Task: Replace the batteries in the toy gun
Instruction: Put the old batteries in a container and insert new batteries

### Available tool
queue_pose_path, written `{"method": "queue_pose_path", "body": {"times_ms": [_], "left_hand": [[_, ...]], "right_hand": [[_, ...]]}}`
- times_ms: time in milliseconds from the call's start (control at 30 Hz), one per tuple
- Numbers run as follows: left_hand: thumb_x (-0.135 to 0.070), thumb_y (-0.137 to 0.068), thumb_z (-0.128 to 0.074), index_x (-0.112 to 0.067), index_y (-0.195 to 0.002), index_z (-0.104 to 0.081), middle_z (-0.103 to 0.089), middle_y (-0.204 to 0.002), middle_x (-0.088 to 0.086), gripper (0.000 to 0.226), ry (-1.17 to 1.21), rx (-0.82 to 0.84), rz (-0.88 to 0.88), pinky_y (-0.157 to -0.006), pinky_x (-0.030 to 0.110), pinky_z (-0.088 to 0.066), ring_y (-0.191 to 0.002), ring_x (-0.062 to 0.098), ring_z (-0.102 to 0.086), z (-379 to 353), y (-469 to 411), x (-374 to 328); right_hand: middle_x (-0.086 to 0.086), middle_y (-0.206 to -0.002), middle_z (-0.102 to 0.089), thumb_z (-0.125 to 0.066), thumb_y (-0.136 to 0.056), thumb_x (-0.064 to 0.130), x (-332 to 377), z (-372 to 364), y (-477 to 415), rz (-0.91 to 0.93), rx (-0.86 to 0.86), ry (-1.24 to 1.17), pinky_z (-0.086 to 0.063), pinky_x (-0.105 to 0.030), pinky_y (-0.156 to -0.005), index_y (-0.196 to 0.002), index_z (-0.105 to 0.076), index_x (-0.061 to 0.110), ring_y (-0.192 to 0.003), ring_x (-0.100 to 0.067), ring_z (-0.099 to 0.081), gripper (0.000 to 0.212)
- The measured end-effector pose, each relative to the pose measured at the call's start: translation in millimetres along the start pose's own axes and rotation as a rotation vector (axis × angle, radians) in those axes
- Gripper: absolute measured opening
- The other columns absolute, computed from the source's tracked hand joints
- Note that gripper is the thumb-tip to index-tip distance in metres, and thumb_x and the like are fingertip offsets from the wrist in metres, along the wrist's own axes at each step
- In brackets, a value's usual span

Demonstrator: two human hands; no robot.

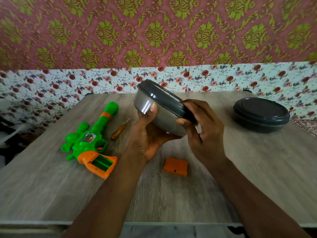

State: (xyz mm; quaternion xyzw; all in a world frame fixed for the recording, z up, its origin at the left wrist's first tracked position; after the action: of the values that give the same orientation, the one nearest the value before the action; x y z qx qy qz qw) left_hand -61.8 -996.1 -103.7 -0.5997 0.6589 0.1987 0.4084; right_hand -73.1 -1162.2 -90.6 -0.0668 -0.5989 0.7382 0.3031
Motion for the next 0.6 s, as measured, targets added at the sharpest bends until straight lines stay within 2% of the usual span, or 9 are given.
{"method": "queue_pose_path", "body": {"times_ms": [200,433,600], "left_hand": [[-0.045,-0.076,-0.084,-0.014,-0.155,-0.037,-0.044,-0.151,0.031,0.096,-0.001,0.02,0.025,-0.094,0.085,-0.038,-0.134,0.055,-0.048,0.5,0.5,0.5],[-0.047,-0.082,-0.079,-0.011,-0.155,-0.036,-0.043,-0.152,0.032,0.092,-0.051,0.0,0.058,-0.097,0.087,-0.033,-0.136,0.056,-0.045,-1.9,2.5,-0.6],[-0.048,-0.079,-0.082,-0.013,-0.155,-0.036,-0.046,-0.15,0.031,0.096,-0.072,-0.065,0.06,-0.097,0.084,-0.037,-0.134,0.056,-0.048,-5.5,3.9,-3.2]], "right_hand": [[-0.021,-0.13,-0.064,-0.06,-0.1,0.016,-1.0,-1.4,2.3,0.012,0.028,-0.051,-0.058,-0.029,-0.097,-0.128,-0.062,-0.01,-0.121,-0.028,-0.065,0.039],[-0.012,-0.135,-0.063,-0.065,-0.098,0.009,-4.1,3.5,2.5,0.028,0.062,-0.066,-0.056,-0.025,-0.099,-0.132,-0.062,-0.006,-0.124,-0.021,-0.063,0.037],[-0.017,-0.131,-0.068,-0.073,-0.094,0.011,-7.1,6.5,1.2,0.102,0.08,-0.002,-0.057,-0.027,-0.099,-0.126,-0.067,-0.007,-0.123,-0.023,-0.066,0.037]]}}
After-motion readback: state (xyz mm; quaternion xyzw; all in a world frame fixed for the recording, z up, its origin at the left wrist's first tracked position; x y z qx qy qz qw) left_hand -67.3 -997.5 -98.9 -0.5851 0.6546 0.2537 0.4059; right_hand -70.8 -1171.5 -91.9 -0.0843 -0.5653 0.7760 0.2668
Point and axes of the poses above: each hand's wrist, its own y-axis away from the middle knuckle, its own z-axis out of the back of the hand, x = y × z, the point moved 1 cm from there along -y, towards the middle knuckle
